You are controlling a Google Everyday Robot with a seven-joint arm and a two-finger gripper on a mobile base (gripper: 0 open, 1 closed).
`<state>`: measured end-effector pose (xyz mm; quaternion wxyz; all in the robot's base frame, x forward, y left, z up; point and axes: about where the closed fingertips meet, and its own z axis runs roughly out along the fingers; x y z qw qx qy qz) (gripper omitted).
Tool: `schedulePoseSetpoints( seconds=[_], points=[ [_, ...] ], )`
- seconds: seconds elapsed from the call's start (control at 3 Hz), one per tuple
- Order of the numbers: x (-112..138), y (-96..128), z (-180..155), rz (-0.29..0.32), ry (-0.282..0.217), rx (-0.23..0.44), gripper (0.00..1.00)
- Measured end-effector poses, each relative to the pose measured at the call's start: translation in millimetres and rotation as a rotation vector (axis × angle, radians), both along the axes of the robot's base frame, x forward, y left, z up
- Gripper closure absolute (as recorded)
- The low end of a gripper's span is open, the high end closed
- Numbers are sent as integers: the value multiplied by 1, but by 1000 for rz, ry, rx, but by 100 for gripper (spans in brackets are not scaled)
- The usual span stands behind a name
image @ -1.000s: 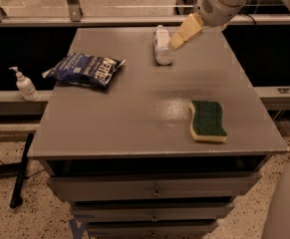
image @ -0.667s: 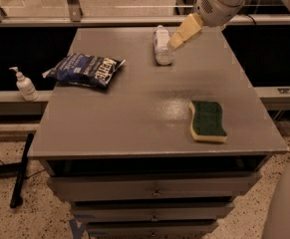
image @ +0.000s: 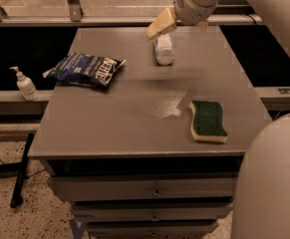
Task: Place water bottle upright
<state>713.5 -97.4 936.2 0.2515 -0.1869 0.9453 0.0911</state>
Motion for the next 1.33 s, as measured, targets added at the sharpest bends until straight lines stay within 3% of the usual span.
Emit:
schedulePoseSetpoints(
  seconds=[0.33,0.67,1.0,1.33],
  points=[
    [26,34,-9,-124,14,71,0],
    [49,54,-33,-249,68,94,0],
    [66,59,-55,-330,104,69,0],
    [82,47,-68,-397,105,-3,0]
  ],
)
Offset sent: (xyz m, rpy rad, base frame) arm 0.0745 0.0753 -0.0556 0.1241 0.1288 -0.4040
